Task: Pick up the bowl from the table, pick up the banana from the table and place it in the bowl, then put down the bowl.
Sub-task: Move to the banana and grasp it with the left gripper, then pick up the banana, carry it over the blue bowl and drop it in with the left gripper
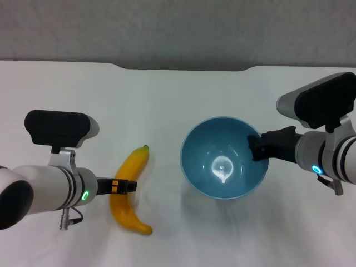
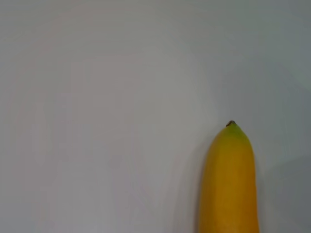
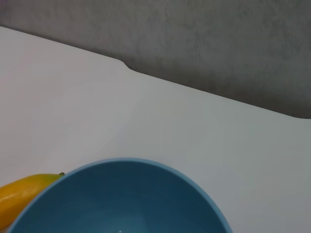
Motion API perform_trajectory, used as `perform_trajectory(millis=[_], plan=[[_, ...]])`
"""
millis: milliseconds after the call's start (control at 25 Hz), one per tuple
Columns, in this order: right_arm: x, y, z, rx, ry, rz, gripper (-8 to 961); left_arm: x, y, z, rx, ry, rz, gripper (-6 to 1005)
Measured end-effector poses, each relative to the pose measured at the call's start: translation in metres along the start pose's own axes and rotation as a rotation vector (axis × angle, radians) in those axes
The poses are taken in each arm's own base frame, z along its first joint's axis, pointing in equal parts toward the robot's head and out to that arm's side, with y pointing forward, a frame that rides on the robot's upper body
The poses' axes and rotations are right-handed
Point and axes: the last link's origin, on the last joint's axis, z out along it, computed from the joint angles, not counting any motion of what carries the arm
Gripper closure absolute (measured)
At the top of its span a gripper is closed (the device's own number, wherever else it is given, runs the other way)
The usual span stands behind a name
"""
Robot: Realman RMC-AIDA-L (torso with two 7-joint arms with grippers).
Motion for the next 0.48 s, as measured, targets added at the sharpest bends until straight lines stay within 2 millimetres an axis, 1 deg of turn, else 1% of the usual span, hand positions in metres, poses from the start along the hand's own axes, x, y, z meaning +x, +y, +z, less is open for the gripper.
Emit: perform_trajectory(millis=[200,320,480], plan=[[0.0004,0.0000,0.0000,0.000,0.000,0.000,919,0.0005,-0.0004,-0.0003,0.001,0.001,0.000,235],[0.0008,0.0000,-0.0001,0.000,0.001,0.000,919,0.0008,0.0002,-0.0009,-0.001,0.004,0.005,313],[0.0012,-0.0001,-0.0002,0.000,0.002,-0.001,919,0.0003,-0.0006,-0.0012,-0.002,0.007,0.009,465]])
